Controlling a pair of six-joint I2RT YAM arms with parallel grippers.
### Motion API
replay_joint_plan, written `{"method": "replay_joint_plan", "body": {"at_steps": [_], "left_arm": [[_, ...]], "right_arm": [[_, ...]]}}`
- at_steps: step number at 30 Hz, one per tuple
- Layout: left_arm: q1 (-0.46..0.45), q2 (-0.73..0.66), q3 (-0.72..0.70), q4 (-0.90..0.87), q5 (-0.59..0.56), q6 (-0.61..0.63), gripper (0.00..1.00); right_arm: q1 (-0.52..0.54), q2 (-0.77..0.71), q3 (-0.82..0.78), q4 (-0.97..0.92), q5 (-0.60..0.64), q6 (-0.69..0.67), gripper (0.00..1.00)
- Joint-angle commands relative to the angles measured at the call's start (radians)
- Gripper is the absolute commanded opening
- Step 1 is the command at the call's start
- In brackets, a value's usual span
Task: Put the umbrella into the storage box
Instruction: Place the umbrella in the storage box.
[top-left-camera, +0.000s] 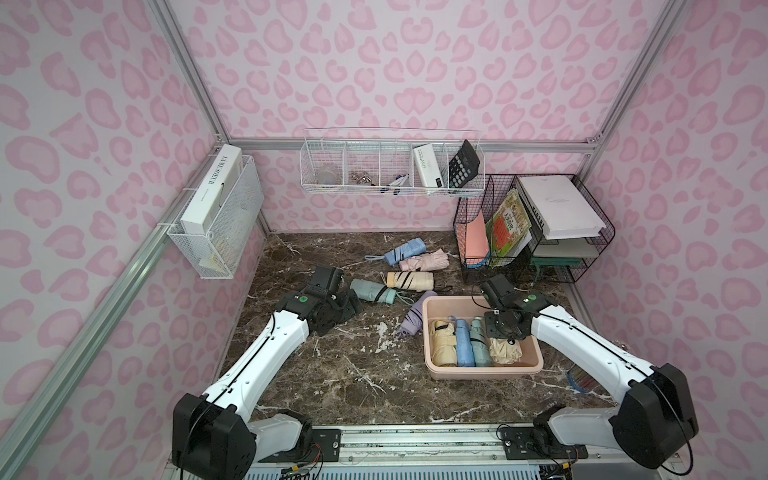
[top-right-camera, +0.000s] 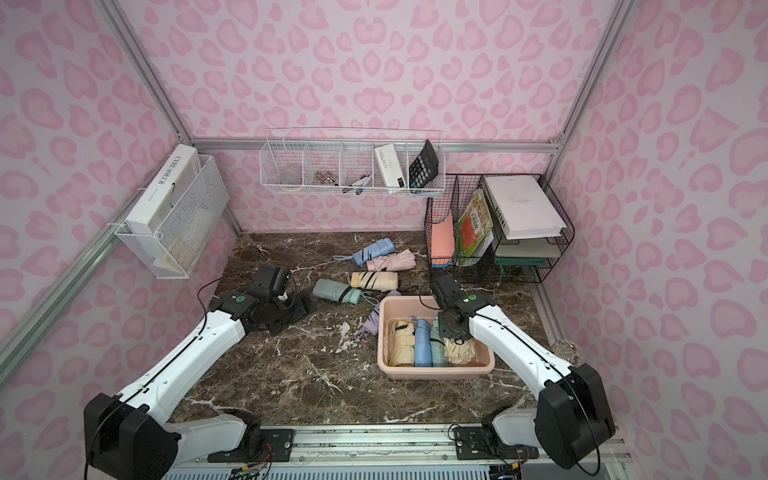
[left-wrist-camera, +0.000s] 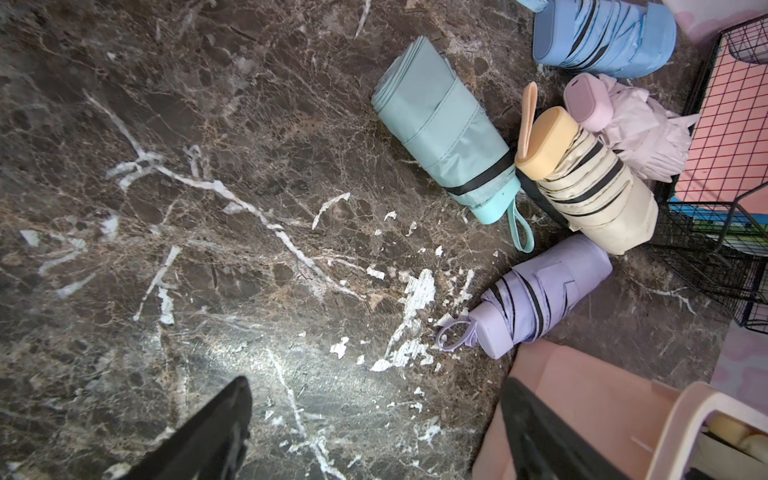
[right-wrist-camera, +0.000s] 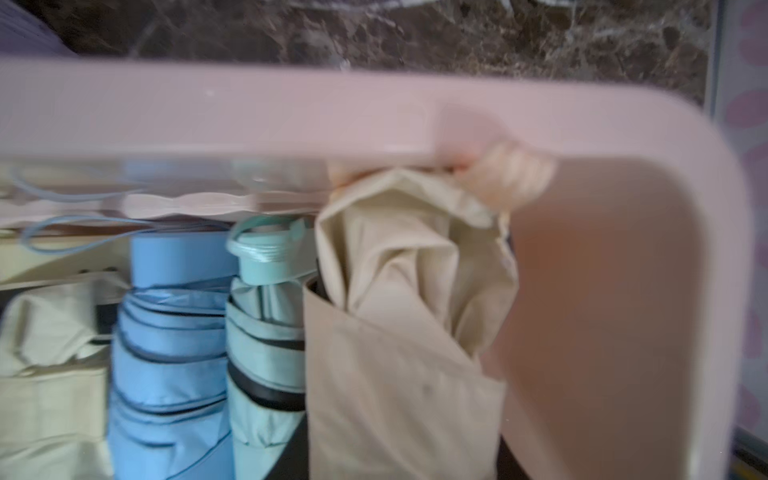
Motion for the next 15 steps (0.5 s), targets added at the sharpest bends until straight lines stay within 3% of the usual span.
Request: {"method": "replay_joint_plan", "body": {"at_steps": [1, 5, 8, 15], "left_arm": [[0.0, 0.016, 0.002, 0.026, 0.003, -0.01, 0.94], [0.001, 0.044, 0.007, 0.035, 0.004, -0.017, 0.94], [0.0, 0.067, 0.01, 0.048, 0.013, -0.028, 0.94], [0.0, 0.186, 0.087, 0.059, 0.034, -0.043, 0.95]], "right_arm": [[-0.017, 0.006, -0.03, 0.062, -0.007, -0.014, 0.37], [-0.022, 0.045, -0.033, 0.066, 0.005, -0.002, 0.62], [-0.022, 0.035, -0.016, 0.058, 0.02, -0.001, 0.75], [-0.016, -0.066, 0.078, 0.072, -0.023, -0.072, 0.79]]}}
